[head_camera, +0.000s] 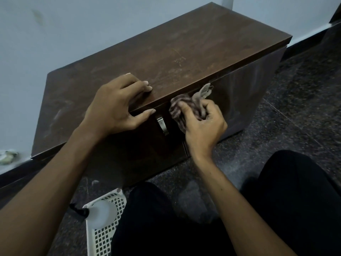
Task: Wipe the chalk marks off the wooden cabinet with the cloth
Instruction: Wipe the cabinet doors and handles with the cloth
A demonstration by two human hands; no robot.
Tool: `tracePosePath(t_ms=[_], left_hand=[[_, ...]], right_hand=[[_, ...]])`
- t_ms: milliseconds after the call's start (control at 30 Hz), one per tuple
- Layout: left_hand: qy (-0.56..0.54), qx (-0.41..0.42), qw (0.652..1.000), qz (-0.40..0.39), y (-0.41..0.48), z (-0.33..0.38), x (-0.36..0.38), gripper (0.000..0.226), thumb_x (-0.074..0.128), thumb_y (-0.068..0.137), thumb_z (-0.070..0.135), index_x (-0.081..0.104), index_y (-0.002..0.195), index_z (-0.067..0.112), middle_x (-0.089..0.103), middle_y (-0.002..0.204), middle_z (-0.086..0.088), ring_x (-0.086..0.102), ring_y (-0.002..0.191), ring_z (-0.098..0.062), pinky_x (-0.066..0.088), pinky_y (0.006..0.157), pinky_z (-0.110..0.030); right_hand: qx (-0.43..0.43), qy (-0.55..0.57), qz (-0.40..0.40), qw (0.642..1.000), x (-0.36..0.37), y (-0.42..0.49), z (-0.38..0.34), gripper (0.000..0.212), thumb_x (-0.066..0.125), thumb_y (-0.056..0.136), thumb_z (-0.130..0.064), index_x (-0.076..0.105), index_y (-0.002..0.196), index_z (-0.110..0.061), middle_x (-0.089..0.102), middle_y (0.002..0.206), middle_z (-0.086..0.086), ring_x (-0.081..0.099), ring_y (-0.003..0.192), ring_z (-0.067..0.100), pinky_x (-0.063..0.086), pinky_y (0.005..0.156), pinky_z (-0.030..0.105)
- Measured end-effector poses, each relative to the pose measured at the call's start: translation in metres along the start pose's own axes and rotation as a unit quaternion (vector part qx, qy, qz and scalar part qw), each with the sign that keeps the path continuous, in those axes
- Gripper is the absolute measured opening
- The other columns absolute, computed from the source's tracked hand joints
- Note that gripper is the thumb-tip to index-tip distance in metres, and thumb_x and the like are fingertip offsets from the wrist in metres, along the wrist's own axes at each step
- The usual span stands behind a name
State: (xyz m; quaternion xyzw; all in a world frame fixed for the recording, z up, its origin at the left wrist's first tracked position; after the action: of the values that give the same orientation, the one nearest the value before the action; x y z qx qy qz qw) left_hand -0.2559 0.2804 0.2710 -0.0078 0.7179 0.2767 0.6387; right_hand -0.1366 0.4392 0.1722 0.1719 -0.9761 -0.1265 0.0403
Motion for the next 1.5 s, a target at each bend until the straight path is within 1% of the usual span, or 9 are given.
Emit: tracePosePath(t_ms=[133,333,567,667,833,967,1167,1367,1500], left_hand=[[-0.001,0.0,1.0,-0.003,0.001,-0.001,0.001,0.048,0.074,0.087,0.046,0.07,0.117,0.009,0.069,0.118,-0.008,0.068,0.11,-0.026,0.053,0.1,-0.05],[-0.003,0.0,1.0,-0.002,0.002,0.0,0.002,0.048,0.073,0.087,0.046,0.07,0.118,0.009,0.069,0.118,-0.009,0.068,0.11,-0.028,0.053,0.099,-0.051],[0.004,0.003,1.0,0.001,0.0,0.0,0.001,0.049,0.075,0.087,0.046,0.07,0.119,0.008,0.07,0.119,-0.009,0.068,0.111,-0.027,0.051,0.107,-0.047],[0.003,0.004,1.0,-0.001,0.001,0.001,0.001,0.049,0.074,0.087,0.046,0.07,0.118,0.008,0.07,0.117,-0.01,0.068,0.109,-0.028,0.052,0.103,-0.049],[0.01,0.006,1.0,-0.002,0.001,0.001,0.0,0.049,0.074,0.087,0.046,0.07,0.117,0.008,0.07,0.117,-0.011,0.068,0.108,-0.029,0.054,0.099,-0.052],[0.009,0.006,1.0,-0.002,0.002,0.002,0.001,0.048,0.075,0.087,0.045,0.07,0.118,0.008,0.07,0.117,-0.01,0.068,0.108,-0.028,0.054,0.099,-0.05],[0.002,0.004,1.0,0.002,0.002,0.002,0.0,0.048,0.075,0.087,0.045,0.07,0.118,0.008,0.07,0.117,-0.01,0.068,0.109,-0.028,0.053,0.101,-0.048],[-0.001,0.0,1.0,0.001,0.0,0.0,0.0,0.048,0.075,0.088,0.045,0.07,0.118,0.007,0.07,0.117,-0.01,0.069,0.113,-0.026,0.052,0.103,-0.047],[0.002,0.001,1.0,-0.002,0.001,0.0,0.0,0.048,0.076,0.088,0.045,0.07,0.118,0.007,0.07,0.117,-0.01,0.068,0.112,-0.027,0.052,0.103,-0.046]], right_hand=[[0.056,0.018,0.056,0.997,-0.004,0.015,0.013,0.034,0.081,0.074,-0.043,0.062,0.072,-0.016,0.058,0.068,-0.002,0.047,0.063,0.008,0.05,0.062,0.041],[-0.077,-0.045,-0.055,0.995,0.007,-0.008,-0.01,0.022,0.086,0.074,-0.031,0.072,0.084,-0.017,0.061,0.08,-0.005,0.06,0.071,0.013,0.05,0.062,0.036],[0.078,0.034,0.08,0.993,-0.011,0.036,0.024,0.019,0.083,0.077,-0.028,0.07,0.079,-0.013,0.061,0.066,-0.014,0.051,0.06,-0.005,0.049,0.066,0.02],[0.089,-0.001,0.094,0.992,-0.019,0.04,0.052,0.018,0.079,0.082,-0.025,0.064,0.079,-0.016,0.059,0.068,-0.012,0.05,0.061,-0.007,0.045,0.068,0.011],[0.142,-0.075,-0.011,0.987,-0.018,-0.005,0.123,0.021,0.077,0.084,-0.019,0.068,0.101,-0.011,0.068,0.094,0.009,0.064,0.084,0.021,0.054,0.081,0.043],[0.135,-0.035,-0.057,0.989,-0.006,-0.022,0.117,0.025,0.077,0.085,-0.02,0.067,0.107,-0.015,0.067,0.102,0.004,0.064,0.093,0.012,0.05,0.082,0.015],[0.097,-0.047,-0.091,0.99,-0.003,-0.02,0.103,0.027,0.081,0.08,-0.014,0.069,0.105,-0.016,0.064,0.101,0.0,0.059,0.092,0.007,0.04,0.077,0.001],[0.251,0.092,0.01,0.964,-0.008,-0.009,0.108,0.008,0.07,0.09,-0.007,0.066,0.092,-0.013,0.067,0.084,-0.006,0.062,0.074,-0.002,0.053,0.073,0.024],[0.209,0.089,0.007,0.974,-0.013,0.012,0.103,0.009,0.074,0.088,-0.019,0.066,0.089,-0.014,0.068,0.084,-0.003,0.062,0.079,0.005,0.058,0.081,0.039]])
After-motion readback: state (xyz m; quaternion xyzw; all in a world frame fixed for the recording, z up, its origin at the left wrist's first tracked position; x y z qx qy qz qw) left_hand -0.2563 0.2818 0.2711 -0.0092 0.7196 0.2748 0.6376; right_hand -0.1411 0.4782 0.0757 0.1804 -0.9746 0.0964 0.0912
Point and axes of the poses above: each hand's wrist, its own y-axis towards the middle knuckle, its own x-axis out of the palm, z = x × y, the point moved 4 cm from there along y, towards the middle knuckle
